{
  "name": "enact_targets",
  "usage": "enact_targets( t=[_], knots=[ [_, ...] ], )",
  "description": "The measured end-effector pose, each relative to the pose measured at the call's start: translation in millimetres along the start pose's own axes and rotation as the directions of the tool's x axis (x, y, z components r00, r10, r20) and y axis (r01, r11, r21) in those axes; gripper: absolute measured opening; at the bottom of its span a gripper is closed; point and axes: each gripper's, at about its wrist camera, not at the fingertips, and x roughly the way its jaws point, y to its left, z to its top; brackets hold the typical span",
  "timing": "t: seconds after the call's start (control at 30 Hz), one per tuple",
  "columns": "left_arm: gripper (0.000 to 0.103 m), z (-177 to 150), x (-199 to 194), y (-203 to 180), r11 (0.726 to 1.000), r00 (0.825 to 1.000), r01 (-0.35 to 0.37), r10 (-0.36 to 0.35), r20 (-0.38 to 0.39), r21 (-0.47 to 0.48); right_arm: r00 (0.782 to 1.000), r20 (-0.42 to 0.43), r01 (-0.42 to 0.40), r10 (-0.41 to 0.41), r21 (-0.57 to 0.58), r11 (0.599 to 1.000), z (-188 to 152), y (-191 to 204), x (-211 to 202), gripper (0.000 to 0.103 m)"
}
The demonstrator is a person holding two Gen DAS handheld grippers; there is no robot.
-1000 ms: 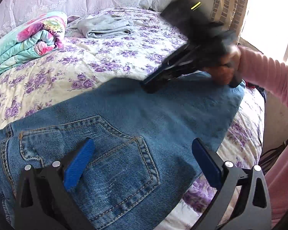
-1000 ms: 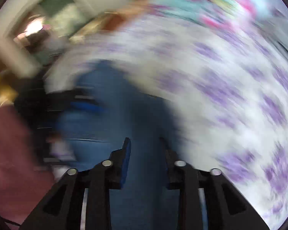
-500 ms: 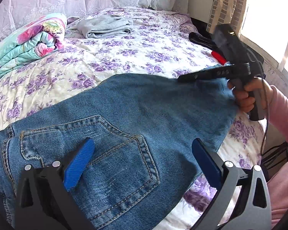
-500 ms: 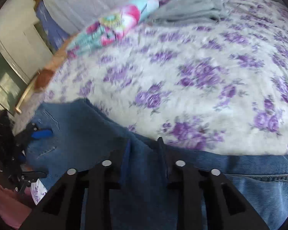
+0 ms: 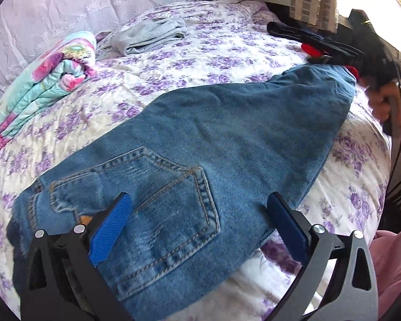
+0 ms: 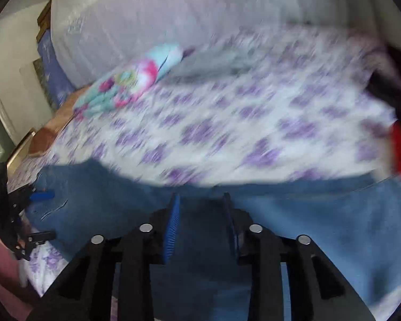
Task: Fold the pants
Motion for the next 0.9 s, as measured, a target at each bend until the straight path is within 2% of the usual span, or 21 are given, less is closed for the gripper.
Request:
enact_targets(
  t=[0.07, 0.13, 0.2, 0.27, 0.33, 0.4, 0.47, 0.5, 0.53, 0.57, 0.6, 0.63, 0.7, 0.73, 0.77, 0.83, 0.9],
  knots=[
    [0.099, 1.2, -7.2, -1.0, 1.000, 1.000, -0.020, 0.020, 0.001, -0.013, 0.992, 0.010, 0.122, -0.122, 0.008, 0.992, 11.4, -29.5, -9.9, 0.048],
    [0.099, 4.8, -14.9, -2.6, 0.999, 0.999, -0.053, 0.053, 0.011, -0.009, 0.988, -0.006, 0.152, -0.152, -0.052, 0.987, 17.9, -48.5, -11.8, 0.052],
    [0.099, 11.5, -26.1, -2.6, 0.993, 0.992, -0.115, 0.115, 0.044, 0.016, 0.988, -0.108, 0.080, -0.107, -0.232, 0.969, 22.9, -55.0, -0.1, 0.056],
    [0.099, 18.9, -34.4, 3.7, 0.987, 0.985, -0.163, 0.162, 0.065, 0.015, 0.979, -0.191, -0.008, -0.076, -0.405, 0.914, 24.0, -49.7, 14.3, 0.056],
    [0.099, 25.7, -33.6, 14.9, 0.983, 0.982, -0.182, 0.183, 0.052, -0.027, 0.964, -0.261, -0.090, -0.050, -0.497, 0.863, 25.1, -40.3, 28.8, 0.056],
    [0.099, 29.8, -28.6, 25.2, 0.979, 0.982, -0.183, 0.186, 0.020, -0.089, 0.930, -0.364, -0.178, -0.045, -0.553, 0.814, 30.2, -31.6, 47.4, 0.055],
    [0.099, 29.8, -23.3, 31.6, 0.974, 0.984, -0.177, 0.178, -0.005, -0.140, 0.885, -0.463, -0.270, -0.040, -0.582, 0.767, 32.2, -23.2, 64.5, 0.052],
    [0.099, 28.8, -20.5, 33.4, 0.972, 0.984, -0.175, 0.175, -0.015, -0.158, 0.863, -0.503, -0.303, -0.049, -0.592, 0.747, 32.0, -20.4, 72.5, 0.047],
    [0.099, 27.5, -18.7, 33.4, 0.970, 0.984, -0.180, 0.179, -0.023, -0.165, 0.845, -0.532, -0.325, -0.053, -0.590, 0.739, 31.2, -19.1, 77.3, 0.040],
    [0.099, 26.5, -16.8, 32.6, 0.968, 0.982, -0.191, 0.189, -0.030, -0.166, 0.818, -0.574, -0.362, -0.039, -0.566, 0.741, 30.6, -19.4, 83.3, 0.034],
    [0.099, 25.2, -13.7, 32.0, 0.965, 0.978, -0.207, 0.203, -0.039, -0.163, 0.795, -0.606, -0.394, -0.019, -0.540, 0.744, 30.4, -19.1, 85.7, 0.016],
    [0.099, 24.3, -12.4, 32.3, 0.964, 0.977, -0.213, 0.209, -0.044, -0.162, 0.790, -0.613, -0.409, -0.020, -0.550, 0.729, 29.7, -16.3, 84.6, 0.011],
    [0.099, 22.6, -6.3, 35.7, 0.958, 0.972, -0.232, 0.224, -0.065, -0.169, 0.805, -0.593, -0.409, -0.023, -0.583, 0.702, 33.1, -12.2, 77.4, 0.005],
    [0.099, 21.8, -4.4, 38.7, 0.955, 0.971, -0.236, 0.226, -0.072, -0.179, 0.817, -0.577, -0.401, -0.015, -0.586, 0.704, 37.3, -12.3, 73.5, 0.005],
    [0.099, 21.2, -2.5, 41.9, 0.953, 0.971, -0.235, 0.224, -0.078, -0.193, 0.838, -0.546, -0.379, -0.004, -0.588, 0.715, 43.8, -14.1, 69.6, 0.005],
    [0.099, 20.2, -0.9, 47.9, 0.947, 0.975, -0.223, 0.211, -0.076, -0.232, 0.864, -0.503, -0.355, 0.034, -0.560, 0.749, 56.3, -21.2, 66.9, 0.005],
    [0.099, 20.5, -0.4, 47.9, 0.944, 0.974, -0.224, 0.214, -0.069, -0.242, 0.863, -0.504, -0.350, 0.032, -0.552, 0.757, 49.5, -23.8, 74.5, 0.005]
  ],
)
